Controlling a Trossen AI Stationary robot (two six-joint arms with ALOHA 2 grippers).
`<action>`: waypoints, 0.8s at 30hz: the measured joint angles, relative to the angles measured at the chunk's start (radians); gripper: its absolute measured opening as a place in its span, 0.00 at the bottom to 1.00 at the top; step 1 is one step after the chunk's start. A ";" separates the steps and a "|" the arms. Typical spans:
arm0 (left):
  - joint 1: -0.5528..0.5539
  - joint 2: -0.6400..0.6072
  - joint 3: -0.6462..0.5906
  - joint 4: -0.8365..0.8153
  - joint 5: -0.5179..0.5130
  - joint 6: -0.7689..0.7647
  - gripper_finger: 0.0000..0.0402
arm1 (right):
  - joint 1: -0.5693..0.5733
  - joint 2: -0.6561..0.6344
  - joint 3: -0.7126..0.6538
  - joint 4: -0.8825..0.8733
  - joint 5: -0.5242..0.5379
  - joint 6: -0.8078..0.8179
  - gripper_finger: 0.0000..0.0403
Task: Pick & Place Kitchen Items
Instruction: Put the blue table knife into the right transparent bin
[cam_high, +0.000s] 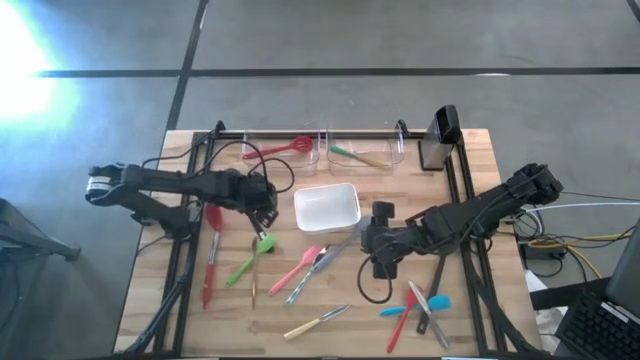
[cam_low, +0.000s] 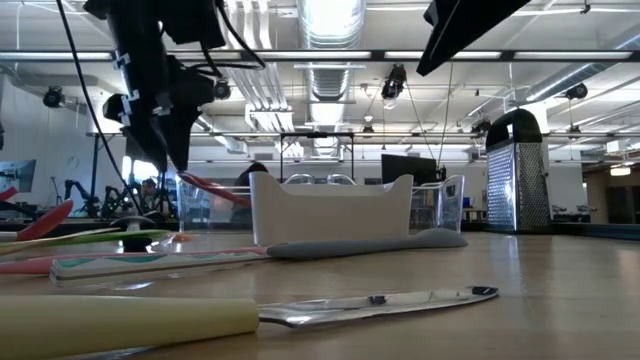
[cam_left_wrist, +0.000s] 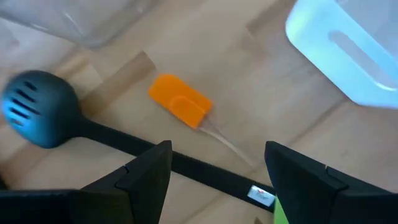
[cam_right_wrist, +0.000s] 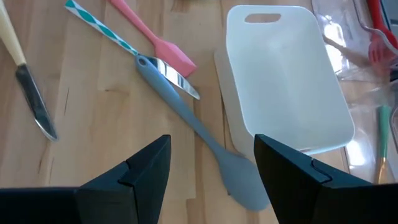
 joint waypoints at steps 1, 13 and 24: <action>-0.002 0.000 -0.006 0.014 0.010 0.001 0.65 | 0.000 0.000 0.000 0.001 0.000 -0.003 0.56; -0.054 -0.003 -0.012 0.083 0.032 0.065 0.65 | -0.003 0.063 0.000 0.201 -0.093 -0.112 0.55; -0.053 -0.053 0.024 0.081 0.030 0.150 0.65 | -0.020 0.279 0.124 0.297 -0.293 -0.231 0.55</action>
